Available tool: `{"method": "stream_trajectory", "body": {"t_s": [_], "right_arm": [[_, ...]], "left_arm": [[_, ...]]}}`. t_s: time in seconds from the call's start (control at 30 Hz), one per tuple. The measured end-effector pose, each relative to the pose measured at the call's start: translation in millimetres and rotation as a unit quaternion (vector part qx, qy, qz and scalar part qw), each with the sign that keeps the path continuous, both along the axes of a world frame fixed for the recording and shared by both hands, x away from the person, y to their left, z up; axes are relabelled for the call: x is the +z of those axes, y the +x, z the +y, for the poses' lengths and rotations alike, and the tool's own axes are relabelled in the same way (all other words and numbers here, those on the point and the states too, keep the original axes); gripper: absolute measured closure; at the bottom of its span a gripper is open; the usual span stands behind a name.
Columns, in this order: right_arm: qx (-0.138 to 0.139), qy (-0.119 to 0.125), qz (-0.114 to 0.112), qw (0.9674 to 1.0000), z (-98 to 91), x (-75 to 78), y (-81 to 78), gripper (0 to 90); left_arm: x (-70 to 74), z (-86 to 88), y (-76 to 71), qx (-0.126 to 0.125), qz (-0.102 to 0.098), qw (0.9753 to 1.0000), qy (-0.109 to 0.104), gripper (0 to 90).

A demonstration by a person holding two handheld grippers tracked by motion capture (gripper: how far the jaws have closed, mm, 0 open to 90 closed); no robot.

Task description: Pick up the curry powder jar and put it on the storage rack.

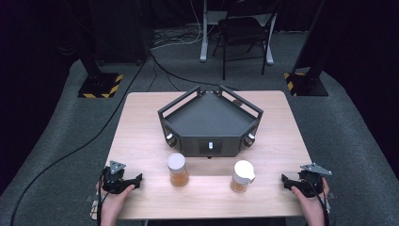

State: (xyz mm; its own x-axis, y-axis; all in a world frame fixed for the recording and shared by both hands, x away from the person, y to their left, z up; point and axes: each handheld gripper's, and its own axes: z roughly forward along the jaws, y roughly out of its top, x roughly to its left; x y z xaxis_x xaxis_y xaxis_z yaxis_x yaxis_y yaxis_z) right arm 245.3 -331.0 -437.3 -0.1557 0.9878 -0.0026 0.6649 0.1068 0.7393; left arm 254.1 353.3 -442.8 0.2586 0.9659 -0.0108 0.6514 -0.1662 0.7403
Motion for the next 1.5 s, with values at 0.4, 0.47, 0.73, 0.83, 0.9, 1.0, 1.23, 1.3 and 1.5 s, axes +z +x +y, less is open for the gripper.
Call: {"method": "stream_trajectory", "body": {"t_s": [0.4, 0.47, 0.73, 0.83, 0.9, 1.0, 1.23, 1.3, 1.5], "right_arm": [[0.025, -0.002, 0.005, 0.9997, -8.9, 0.9, 2.6, 0.0], [0.025, -0.002, 0.005, 0.9997, -9.2, 0.7, 3.4, 0.0], [0.020, -0.002, 0.005, 0.9998, -7.3, 0.8, 3.2, 0.0], [0.013, -0.002, 0.005, 0.9999, -4.3, 0.9, 3.1, 0.0], [0.010, -0.001, 0.006, 0.9999, -3.5, 1.0, 2.8, 0.0], [0.010, -0.001, 0.006, 0.9999, -3.5, 0.9, 2.8, 0.0], [0.012, -0.001, 0.005, 0.9999, -4.0, 0.8, 2.9, 0.0], [0.012, -0.001, 0.005, 0.9999, -4.1, 0.8, 2.9, 0.0], [0.012, -0.001, 0.005, 0.9999, -4.0, 0.8, 2.9, 0.0]], "left_arm": [[0.7, -1.1, 3.0, 0.000, 0.004, 1.0000, 0.003, 4.3], [0.6, -1.0, 3.0, 0.000, 0.003, 1.0000, 0.003, 4.3], [0.4, 1.0, 3.5, -0.006, 0.004, 1.0000, 0.000, 3.7], [0.6, 0.6, 3.3, -0.005, 0.005, 1.0000, 0.001, 3.6], [1.2, -1.4, 4.1, 0.003, 0.008, 1.0000, 0.002, 1.7], [1.3, -2.3, 4.4, 0.006, 0.009, 0.9999, 0.002, 0.0], [1.4, -0.9, 3.7, 0.000, 0.010, 0.9999, 0.003, 0.0], [1.5, -1.0, 3.7, 0.000, 0.010, 0.9999, 0.002, 0.1], [5.0, 1.9, 5.6, -0.005, 0.018, 0.9998, -0.002, 0.9]]}}
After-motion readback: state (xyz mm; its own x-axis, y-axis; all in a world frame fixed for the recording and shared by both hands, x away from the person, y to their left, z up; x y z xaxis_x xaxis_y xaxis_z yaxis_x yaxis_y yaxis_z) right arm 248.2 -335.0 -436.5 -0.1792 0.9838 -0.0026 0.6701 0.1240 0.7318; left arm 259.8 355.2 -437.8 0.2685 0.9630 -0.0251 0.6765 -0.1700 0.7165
